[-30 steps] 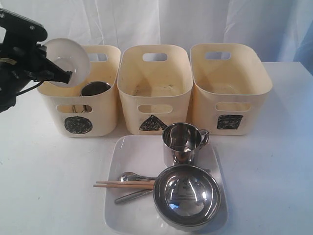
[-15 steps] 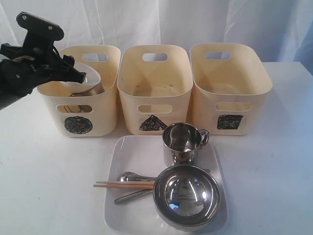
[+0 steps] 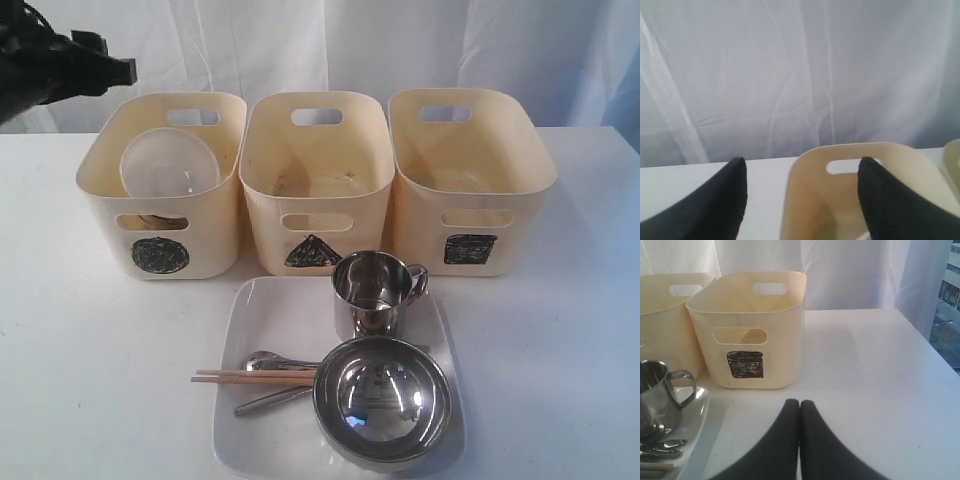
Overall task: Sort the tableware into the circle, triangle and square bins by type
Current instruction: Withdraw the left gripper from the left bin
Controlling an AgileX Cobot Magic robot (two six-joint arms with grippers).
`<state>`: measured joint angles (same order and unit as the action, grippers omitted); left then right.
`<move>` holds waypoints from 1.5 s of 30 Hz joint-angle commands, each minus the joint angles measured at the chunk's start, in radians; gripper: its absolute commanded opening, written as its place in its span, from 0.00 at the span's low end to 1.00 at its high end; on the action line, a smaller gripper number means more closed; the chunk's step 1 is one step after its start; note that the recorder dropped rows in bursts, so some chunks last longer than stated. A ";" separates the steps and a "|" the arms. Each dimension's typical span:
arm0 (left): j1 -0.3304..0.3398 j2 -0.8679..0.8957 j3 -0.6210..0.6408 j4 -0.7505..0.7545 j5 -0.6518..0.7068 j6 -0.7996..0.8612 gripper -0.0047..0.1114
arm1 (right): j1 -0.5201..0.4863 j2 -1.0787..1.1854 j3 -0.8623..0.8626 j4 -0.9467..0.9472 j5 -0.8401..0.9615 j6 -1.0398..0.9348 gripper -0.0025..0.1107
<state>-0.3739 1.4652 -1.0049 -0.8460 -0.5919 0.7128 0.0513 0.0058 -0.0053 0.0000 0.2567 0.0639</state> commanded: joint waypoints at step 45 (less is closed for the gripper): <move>0.001 -0.390 0.086 -0.010 1.281 0.001 0.36 | -0.002 -0.006 0.005 0.000 -0.012 0.001 0.02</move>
<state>-0.3739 1.0397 -0.9467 -0.8220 0.6895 0.7147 0.0513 0.0058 -0.0053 0.0000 0.2560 0.0639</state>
